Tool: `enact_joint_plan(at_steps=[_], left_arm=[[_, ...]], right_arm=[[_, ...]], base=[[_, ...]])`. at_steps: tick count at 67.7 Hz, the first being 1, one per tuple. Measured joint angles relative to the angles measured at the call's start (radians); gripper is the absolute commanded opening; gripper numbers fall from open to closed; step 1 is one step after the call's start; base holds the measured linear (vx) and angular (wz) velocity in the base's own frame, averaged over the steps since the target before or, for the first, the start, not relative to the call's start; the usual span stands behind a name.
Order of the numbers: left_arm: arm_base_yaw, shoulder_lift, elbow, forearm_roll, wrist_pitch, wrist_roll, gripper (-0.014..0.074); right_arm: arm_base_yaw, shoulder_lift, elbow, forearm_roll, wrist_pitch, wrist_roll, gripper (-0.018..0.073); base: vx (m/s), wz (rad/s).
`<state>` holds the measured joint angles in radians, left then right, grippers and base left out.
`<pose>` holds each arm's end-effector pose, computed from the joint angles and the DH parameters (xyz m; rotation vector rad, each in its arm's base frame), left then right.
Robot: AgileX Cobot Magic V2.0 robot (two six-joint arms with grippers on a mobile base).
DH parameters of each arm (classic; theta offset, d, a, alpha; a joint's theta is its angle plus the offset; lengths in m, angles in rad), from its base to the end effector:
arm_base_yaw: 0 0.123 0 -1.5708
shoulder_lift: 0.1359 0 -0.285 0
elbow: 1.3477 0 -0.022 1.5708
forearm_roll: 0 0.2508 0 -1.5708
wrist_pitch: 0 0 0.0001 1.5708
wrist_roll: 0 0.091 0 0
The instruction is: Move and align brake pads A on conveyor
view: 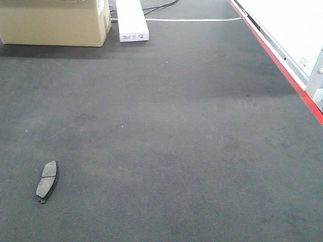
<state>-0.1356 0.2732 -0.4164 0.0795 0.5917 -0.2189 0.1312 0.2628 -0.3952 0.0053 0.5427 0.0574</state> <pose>0.0627 -0.0045 0.2830 -0.0463 1.9326 -0.1499 0.0630 0.0086 0.2808 -0.0675 1.8949 0.1342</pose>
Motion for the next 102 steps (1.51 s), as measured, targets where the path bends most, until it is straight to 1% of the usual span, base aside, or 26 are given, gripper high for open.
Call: enact_joint_plan(at_steps=[12, 63, 69, 77, 82, 90, 102], left_arm=[[0.0, -0.069, 0.018, 0.0, 0.001, 0.002, 0.0451], [0.0, -0.071, 0.019, 0.0, 0.009, 0.003, 0.0451], [0.0, -0.071, 0.019, 0.0, 0.009, 0.003, 0.0451], [0.0, -0.071, 0.019, 0.0, 0.009, 0.003, 0.0451], [0.0, -0.071, 0.019, 0.0, 0.009, 0.003, 0.0451], [0.0, -0.071, 0.019, 0.0, 0.009, 0.003, 0.0451], [0.0, -0.071, 0.019, 0.0, 0.009, 0.003, 0.0451]], right_arm=[[0.0, 0.0, 0.0, 0.0, 0.0, 0.0, -0.0007], [0.0, 0.0, 0.0, 0.0, 0.0, 0.0, -0.0007], [0.0, 0.0, 0.003, 0.001, -0.043, 0.002, -0.0007], [0.0, 0.014, -0.004, 0.026, -0.114, 0.004, -0.0003], [0.0, 0.074, -0.029, 0.026, -0.133, 0.003, 0.0001], [0.0, 0.256, -0.111, 0.026, -0.128, 0.001, 0.001], [0.0, 0.588, -0.303, 0.028, -0.016, 0.001, 0.0015]], base=[[0.0, 0.0], [0.0, 0.0], [0.0, 0.0], [0.0, 0.0], [0.0, 0.0], [0.0, 0.0], [0.0, 0.0]])
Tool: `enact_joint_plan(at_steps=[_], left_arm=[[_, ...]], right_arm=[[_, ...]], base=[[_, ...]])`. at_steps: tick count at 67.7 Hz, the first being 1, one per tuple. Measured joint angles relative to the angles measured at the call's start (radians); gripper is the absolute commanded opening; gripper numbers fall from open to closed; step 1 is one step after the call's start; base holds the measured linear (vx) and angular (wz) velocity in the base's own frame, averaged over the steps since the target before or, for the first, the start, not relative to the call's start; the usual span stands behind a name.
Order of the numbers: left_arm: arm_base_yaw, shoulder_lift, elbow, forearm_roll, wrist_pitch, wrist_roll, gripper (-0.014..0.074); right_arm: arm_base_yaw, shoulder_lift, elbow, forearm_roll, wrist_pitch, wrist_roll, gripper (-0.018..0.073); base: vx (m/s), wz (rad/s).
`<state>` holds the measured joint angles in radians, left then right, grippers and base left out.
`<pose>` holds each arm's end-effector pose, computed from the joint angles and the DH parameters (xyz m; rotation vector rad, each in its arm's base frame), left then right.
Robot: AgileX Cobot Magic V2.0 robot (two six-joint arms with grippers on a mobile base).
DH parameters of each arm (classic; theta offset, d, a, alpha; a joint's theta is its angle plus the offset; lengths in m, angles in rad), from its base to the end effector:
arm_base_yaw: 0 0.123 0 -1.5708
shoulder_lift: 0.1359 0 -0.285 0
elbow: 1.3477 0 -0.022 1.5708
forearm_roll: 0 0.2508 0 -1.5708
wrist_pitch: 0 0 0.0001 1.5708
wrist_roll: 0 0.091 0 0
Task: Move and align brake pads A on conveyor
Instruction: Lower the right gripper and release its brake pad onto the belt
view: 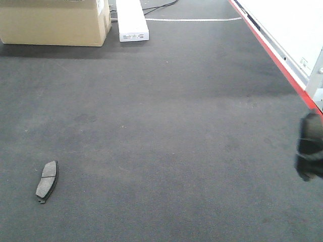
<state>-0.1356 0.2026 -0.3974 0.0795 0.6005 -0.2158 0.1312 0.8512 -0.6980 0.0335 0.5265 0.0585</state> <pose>0.0524 -0.0030 0.2801 -0.0445 1.8898 -0.1530 0.1684 0.0238 0.3153 -0.0571 2.1657 0.1440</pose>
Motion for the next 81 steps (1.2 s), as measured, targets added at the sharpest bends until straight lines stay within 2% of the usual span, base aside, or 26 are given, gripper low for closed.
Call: enact_joint_plan(at_steps=[23, 45, 52, 64, 74, 81], left_arm=[[0.0, 0.0, 0.0, 0.0, 0.0, 0.0, 0.0451], [0.0, 0.0, 0.0, 0.0, 0.0, 0.0, 0.0451], [0.0, 0.0, 0.0, 0.0, 0.0, 0.0, 0.0451], [0.0, 0.0, 0.0, 0.0, 0.0, 0.0, 0.0451], [0.0, 0.0, 0.0, 0.0, 0.0, 0.0, 0.0451], [0.0, 0.0, 0.0, 0.0, 0.0, 0.0, 0.0451]], right_arm=[[0.0, 0.553, -0.279, 0.004, 0.138, -0.01, 0.0028], [0.0, 0.886, -0.432, 0.014, 0.169, -0.073, 0.0086], [0.0, 0.962, -0.471, 0.014, 0.169, -0.075, 0.0138], [0.0, 1.062, -0.522, 0.02, 0.185, -0.075, 0.0279], [0.0, 1.085, -0.53, 0.022, 0.186, -0.075, 0.0411], [0.0, 1.075, -0.53, 0.022, 0.189, -0.07, 0.0469]], base=[[0.0, 0.0], [0.0, 0.0], [0.0, 0.0], [0.0, 0.0], [0.0, 0.0], [0.0, 0.0]])
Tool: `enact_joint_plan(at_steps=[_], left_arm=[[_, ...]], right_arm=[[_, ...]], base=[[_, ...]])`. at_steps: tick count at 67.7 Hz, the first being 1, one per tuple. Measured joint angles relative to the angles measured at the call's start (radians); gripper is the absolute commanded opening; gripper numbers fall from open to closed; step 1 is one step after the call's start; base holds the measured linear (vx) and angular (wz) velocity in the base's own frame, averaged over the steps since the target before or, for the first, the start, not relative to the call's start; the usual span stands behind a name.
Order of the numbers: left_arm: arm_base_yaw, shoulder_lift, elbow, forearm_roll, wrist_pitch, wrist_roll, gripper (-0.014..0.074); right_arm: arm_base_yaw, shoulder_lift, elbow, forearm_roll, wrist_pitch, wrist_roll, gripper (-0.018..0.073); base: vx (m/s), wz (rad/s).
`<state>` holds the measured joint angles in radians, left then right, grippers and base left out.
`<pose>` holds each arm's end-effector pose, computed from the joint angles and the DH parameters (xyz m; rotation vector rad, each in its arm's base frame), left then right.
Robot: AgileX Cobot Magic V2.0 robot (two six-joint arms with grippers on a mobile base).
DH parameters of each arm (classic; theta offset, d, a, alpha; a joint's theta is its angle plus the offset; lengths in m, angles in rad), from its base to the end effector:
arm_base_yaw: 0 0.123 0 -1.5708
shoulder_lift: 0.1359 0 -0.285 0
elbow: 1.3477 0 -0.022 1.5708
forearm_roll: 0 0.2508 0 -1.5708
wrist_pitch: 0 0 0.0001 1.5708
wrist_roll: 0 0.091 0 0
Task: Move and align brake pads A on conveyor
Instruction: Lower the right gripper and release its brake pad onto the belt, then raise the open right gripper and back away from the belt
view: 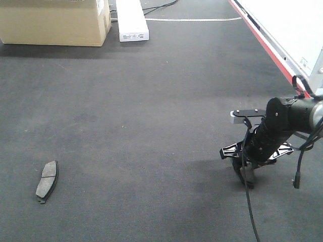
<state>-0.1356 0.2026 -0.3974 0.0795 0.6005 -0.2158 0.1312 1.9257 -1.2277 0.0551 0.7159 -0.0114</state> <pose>0.0524 -0.0030 0.2801 -0.0445 1.8898 -0.1530 0.3707 0.0522 0.1603 -0.1528 2.8953 0.0810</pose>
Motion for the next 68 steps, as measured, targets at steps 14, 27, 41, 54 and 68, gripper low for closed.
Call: enact_joint_plan(at_steps=[14, 27, 41, 54, 68], left_arm=[[0.0, 0.0, 0.0, 0.0, 0.0, 0.0, 0.0451], [0.0, 0.0, 0.0, 0.0, 0.0, 0.0, 0.0451], [0.0, 0.0, 0.0, 0.0, 0.0, 0.0, 0.0451], [0.0, 0.0, 0.0, 0.0, 0.0, 0.0, 0.0451], [0.0, 0.0, 0.0, 0.0, 0.0, 0.0, 0.0451]], right_arm=[[0.0, -0.15, 0.008, 0.0, 0.009, 0.021, 0.0474], [0.0, -0.42, 0.134, 0.0, -0.036, 0.011, 0.0473], [0.0, -0.762, 0.334, 0.014, -0.107, -0.014, 0.0473], [0.0, -1.053, 0.482, 0.048, -0.159, -0.036, 0.0472], [0.0, -1.334, 0.633, 0.049, -0.215, -0.074, 0.0468]], base=[[0.0, 0.0], [0.0, 0.0], [0.0, 0.0], [0.0, 0.0], [0.0, 0.0]])
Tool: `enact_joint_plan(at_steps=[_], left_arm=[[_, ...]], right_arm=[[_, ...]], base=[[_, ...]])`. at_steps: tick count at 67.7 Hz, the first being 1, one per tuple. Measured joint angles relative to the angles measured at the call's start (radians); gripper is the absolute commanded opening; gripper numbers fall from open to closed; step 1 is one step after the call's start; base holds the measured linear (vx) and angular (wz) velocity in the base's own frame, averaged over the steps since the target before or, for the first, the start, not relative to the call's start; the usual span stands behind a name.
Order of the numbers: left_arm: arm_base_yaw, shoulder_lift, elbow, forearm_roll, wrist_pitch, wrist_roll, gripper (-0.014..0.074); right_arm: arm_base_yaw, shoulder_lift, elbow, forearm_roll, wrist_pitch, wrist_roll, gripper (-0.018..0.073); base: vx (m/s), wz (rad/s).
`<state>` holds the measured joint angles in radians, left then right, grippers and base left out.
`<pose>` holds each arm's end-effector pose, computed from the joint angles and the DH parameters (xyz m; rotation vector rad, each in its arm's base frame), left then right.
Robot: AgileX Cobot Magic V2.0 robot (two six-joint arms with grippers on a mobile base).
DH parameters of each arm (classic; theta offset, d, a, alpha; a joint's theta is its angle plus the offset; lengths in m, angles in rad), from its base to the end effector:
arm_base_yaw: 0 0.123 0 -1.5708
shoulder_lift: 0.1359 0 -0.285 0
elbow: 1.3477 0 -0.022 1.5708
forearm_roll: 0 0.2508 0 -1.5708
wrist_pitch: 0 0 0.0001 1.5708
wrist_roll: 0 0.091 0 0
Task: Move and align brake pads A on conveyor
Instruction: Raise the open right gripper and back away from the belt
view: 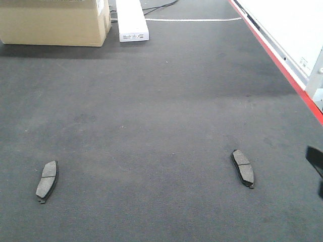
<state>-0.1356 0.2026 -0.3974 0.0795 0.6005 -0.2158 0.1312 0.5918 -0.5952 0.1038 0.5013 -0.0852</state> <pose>0.0524 -0.0030 0.2801 -0.0445 1.8898 -0.1530 0.1167 0.0200 0.3210 -0.1564 1.9751 0.1384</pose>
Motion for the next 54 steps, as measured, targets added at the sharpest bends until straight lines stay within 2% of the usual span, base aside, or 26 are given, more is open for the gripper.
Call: enact_joint_plan(at_steps=[13, 25, 54], left_arm=[[0.0, 0.0, 0.0, 0.0, 0.0, 0.0, 0.0451], [0.0, 0.0, 0.0, 0.0, 0.0, 0.0, 0.0451], [0.0, 0.0, 0.0, 0.0, 0.0, 0.0, 0.0451]], right_arm=[[0.0, -0.167, 0.146, 0.001, -0.028, -0.032, 0.0468], [0.0, -0.283, 0.222, 0.003, -0.112, -0.033, 0.0468], [0.0, -0.299, 0.246, 0.004, -0.129, -0.033, 0.0468]], base=[[0.0, 0.0], [0.0, 0.0], [0.0, 0.0]])
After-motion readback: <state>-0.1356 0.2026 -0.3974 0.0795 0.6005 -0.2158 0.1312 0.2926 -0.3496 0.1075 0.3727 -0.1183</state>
